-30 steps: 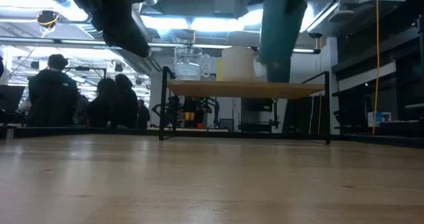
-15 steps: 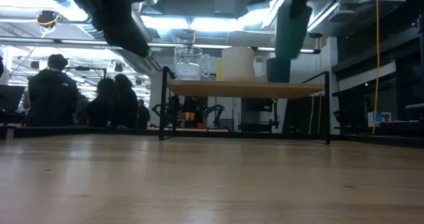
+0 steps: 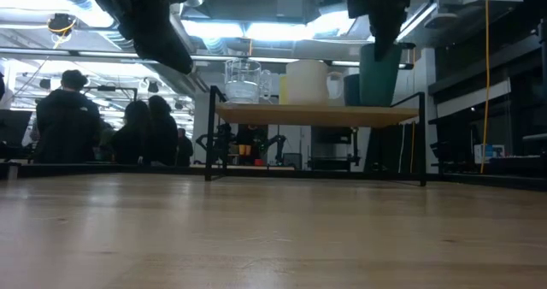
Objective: Stack small to large cups/mugs on shelf
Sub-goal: Put the green cup on the shelf, aligned with the dark blue cup, then return to Home Position
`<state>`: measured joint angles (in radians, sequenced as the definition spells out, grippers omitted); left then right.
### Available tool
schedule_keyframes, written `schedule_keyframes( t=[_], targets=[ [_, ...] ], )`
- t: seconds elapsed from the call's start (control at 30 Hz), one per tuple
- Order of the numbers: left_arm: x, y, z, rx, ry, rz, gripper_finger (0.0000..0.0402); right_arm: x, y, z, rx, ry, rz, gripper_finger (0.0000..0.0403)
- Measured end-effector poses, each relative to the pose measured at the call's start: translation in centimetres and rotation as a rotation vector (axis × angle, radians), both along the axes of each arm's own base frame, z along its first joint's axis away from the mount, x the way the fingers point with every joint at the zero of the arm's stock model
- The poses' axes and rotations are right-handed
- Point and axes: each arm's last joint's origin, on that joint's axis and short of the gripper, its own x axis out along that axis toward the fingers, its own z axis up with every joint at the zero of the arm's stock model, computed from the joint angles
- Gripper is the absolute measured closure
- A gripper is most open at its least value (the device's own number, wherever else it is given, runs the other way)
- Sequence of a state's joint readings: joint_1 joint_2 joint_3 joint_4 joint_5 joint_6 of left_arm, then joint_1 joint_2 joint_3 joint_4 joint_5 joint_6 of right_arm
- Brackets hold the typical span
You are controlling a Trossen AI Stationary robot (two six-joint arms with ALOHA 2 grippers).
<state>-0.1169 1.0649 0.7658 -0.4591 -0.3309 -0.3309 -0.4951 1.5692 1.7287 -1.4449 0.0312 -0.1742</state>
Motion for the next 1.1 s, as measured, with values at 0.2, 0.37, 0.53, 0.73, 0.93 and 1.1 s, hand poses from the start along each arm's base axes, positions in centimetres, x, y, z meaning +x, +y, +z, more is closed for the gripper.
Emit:
schedule_keyframes(
  t=[0.2, 0.37, 0.53, 0.73, 0.93, 1.1],
  targets=[
    [0.0, 0.0, 0.0, 0.001, 0.000, 0.000, 0.0243, 0.2, -0.1, 0.1, -0.012, -0.019, 0.033, 0.0396],
    [0.0, 0.0, 0.0, 0.001, 0.000, 0.001, 0.0243, 0.2, -0.1, 0.1, -0.016, -0.022, 0.039, 0.0386],
    [0.0, 0.0, 0.0, 0.000, 0.000, 0.000, 0.0243, 0.2, -0.1, 0.1, -0.017, -0.024, 0.040, 0.0352],
    [0.0, 0.0, 0.0, 0.000, 0.000, 0.000, 0.0243, 0.3, -0.1, 0.1, -0.020, -0.028, 0.041, 0.0333],
    [0.0, 0.0, 0.0, -0.005, -0.002, 0.003, 0.0243, 0.2, -0.1, 1.3, -0.039, -0.061, 0.042, 0.0300],
    [0.0, 0.0, 0.0, -0.006, -0.002, 0.004, 0.0243, -0.2, 0.2, 2.8, -0.054, -0.089, 0.042, 0.0256]
  ],
)
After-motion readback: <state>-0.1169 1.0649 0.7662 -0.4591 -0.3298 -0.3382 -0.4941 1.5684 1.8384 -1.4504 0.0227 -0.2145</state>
